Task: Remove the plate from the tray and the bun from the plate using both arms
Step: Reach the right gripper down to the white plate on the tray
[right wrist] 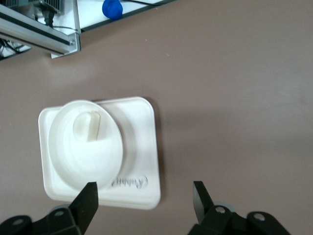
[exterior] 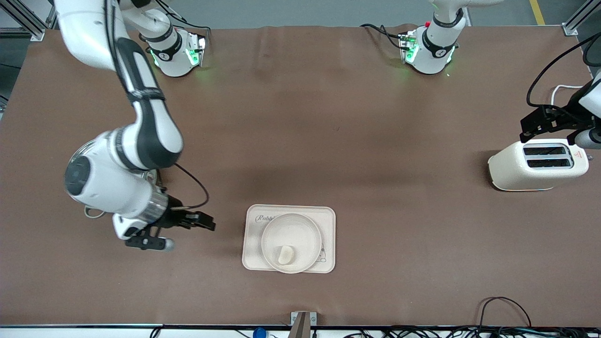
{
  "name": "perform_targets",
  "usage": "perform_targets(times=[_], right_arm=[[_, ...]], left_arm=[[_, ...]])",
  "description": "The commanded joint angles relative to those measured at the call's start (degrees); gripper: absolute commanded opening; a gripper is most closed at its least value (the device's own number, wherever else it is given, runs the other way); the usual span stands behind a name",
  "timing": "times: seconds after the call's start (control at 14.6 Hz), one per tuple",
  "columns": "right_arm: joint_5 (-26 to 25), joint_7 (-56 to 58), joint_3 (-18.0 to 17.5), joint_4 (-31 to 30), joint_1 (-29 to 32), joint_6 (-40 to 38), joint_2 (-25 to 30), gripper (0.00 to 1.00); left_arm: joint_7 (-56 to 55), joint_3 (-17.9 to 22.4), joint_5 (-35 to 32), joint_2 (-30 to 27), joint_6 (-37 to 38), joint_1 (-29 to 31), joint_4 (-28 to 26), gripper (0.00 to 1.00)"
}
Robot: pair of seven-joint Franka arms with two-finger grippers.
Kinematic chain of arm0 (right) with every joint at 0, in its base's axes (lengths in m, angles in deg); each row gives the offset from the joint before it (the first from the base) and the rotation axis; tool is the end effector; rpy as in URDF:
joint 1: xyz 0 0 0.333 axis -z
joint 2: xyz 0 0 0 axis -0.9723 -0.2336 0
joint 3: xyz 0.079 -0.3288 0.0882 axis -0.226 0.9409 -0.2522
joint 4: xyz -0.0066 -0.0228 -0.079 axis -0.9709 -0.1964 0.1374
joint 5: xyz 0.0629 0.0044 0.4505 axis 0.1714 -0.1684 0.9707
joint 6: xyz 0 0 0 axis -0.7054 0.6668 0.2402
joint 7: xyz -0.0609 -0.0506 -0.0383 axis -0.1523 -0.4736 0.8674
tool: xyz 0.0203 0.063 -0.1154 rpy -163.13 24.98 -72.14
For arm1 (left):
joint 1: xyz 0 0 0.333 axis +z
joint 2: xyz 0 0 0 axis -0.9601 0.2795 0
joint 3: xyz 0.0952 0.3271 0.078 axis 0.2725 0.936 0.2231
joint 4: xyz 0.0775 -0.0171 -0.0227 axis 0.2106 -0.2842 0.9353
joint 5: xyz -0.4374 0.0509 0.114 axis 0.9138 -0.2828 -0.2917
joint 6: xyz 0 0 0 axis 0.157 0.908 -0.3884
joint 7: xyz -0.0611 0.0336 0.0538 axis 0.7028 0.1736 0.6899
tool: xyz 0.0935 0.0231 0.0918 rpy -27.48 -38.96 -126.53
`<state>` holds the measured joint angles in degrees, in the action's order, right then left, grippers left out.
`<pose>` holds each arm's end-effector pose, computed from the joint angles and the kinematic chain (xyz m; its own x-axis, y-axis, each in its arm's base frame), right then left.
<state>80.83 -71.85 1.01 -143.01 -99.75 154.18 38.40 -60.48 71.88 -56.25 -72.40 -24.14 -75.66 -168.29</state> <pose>0.7910 0.2497 0.3339 0.9791 -0.1718 0.1087 -0.1249 -0.9303 -0.3449 0.6494 -0.0353 0.6481 0.9939 -0.0933 0.0588 -0.0911 -0.9951 -0.0390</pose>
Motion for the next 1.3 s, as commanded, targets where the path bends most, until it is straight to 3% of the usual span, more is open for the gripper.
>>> perform_targets(times=[0.0,0.21,0.41,0.89,1.24], right_arm=[[1.01,-4.49,0.49,2.86,-3.19,6.41,-5.27,0.79],[1.09,-4.86,0.15,5.5,-4.69,7.66,-9.93,0.72],[1.18,-4.86,-4.32,6.38,-3.47,10.99,-13.36,0.69],[1.27,-4.94,-7.85,7.26,-3.2,15.75,-18.02,0.6],[1.44,-4.86,-7.94,8.14,-3.2,15.75,-19.08,0.5]], left_arm=[[0.51,-0.35,-0.7,0.03,0.8,0.57,0.66,1.0],[0.34,-0.35,-0.61,0.03,0.89,0.66,0.57,1.0],[0.34,-0.35,-0.61,0.03,0.89,0.66,0.48,1.0],[0.43,-0.35,-0.61,0.12,0.89,0.66,0.48,1.0],[0.34,-0.35,-0.61,0.12,0.89,0.66,0.48,1.0]])
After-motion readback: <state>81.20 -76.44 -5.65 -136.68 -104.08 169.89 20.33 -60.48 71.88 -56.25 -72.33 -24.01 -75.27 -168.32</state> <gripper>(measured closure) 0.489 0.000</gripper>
